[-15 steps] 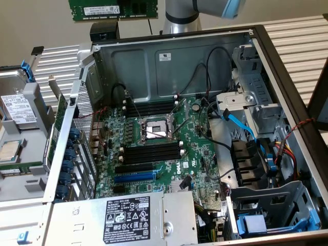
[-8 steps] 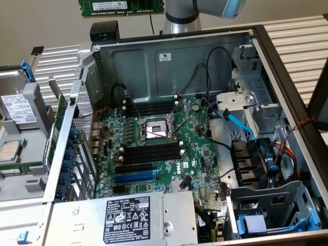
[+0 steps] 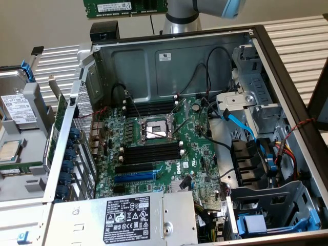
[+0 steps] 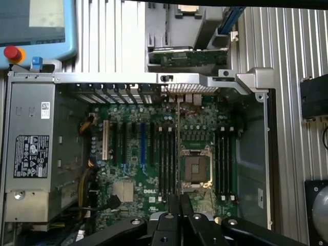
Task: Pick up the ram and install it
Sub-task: 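Pick up the ram and move it above insertion slot, then insert the ram into the slot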
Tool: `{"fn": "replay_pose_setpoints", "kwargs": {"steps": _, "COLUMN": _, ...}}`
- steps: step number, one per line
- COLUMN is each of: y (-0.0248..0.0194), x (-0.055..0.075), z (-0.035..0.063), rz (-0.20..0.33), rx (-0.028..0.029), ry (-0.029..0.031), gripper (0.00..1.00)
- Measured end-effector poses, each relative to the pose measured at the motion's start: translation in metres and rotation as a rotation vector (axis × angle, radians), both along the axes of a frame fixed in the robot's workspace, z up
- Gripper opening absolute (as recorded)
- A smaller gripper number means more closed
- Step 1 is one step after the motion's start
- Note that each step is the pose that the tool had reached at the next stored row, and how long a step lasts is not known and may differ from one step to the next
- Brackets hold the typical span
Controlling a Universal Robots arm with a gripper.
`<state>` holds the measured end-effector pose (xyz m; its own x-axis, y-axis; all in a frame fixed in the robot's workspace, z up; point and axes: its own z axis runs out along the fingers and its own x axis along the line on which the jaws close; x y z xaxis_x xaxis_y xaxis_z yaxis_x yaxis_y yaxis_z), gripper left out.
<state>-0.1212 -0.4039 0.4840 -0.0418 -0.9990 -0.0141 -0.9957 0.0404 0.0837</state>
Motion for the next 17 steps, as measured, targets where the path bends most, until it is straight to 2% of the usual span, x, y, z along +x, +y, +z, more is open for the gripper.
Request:
{"fn": "replay_pose_setpoints", "kwargs": {"steps": 6, "y": 0.0031, "x": 0.0005, "z": -0.0007, "rz": -0.003, "rx": 0.0003, "ry": -0.0032, "gripper": 0.13}}
{"fn": "replay_pose_setpoints", "kwargs": {"steps": 17, "y": 0.0059, "x": 0.0034, "z": -0.004, "rz": -0.01, "rx": 0.0003, "ry": -0.004, "gripper": 0.13}}
